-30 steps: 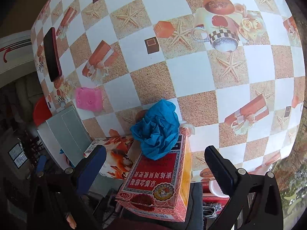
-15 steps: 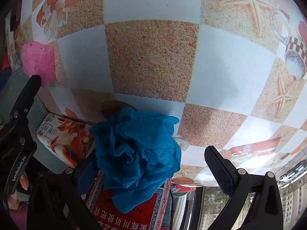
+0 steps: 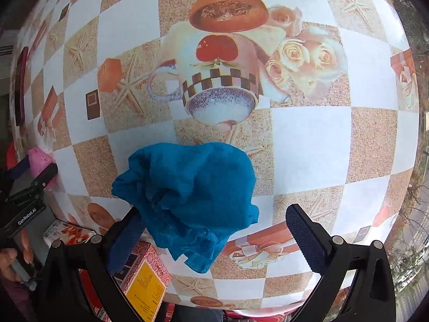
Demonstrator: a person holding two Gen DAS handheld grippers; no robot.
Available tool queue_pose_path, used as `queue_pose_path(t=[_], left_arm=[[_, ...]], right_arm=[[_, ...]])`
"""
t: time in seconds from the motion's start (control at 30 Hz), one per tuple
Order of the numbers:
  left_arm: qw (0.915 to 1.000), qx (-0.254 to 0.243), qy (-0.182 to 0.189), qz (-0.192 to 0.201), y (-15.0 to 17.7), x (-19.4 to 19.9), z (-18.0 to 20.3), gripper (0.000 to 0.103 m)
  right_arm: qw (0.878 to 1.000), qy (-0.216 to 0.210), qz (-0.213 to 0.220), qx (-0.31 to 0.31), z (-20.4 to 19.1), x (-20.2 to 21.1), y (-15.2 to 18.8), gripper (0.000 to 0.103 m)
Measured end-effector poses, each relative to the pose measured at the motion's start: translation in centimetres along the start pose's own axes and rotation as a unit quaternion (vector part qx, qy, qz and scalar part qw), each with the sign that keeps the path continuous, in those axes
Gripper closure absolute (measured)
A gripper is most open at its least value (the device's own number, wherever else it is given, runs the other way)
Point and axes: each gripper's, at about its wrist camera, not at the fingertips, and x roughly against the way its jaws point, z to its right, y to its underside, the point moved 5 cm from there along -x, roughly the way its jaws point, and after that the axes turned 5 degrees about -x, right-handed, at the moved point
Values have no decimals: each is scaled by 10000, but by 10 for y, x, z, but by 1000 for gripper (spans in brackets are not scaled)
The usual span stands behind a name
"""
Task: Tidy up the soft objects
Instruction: 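Grasp the pink sponge with the left tool while the right tool grasps the blue crumpled cloth, then carry the pink sponge and blue crumpled cloth over the box with both tools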
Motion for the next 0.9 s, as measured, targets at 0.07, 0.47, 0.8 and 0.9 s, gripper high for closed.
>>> queue_pose_path(t=[0.07,0.47,0.8,0.9], left_arm=[[9999,46,111,41,-3,-1,-4,11],[9975,476,515,-69,1,-16,-22,0],[9982,321,512,39,-1,-3,-13,30],[9992,178,258,237,3,8,-8,30]], right_arm=[[9994,108,319,44,-1,-1,2,0],[9910,632,1133,327,-22,-9,12,0],[9841,638,1527,637,-39,23,6,57],[9831,578,1608,663,-45,32,8,67]])
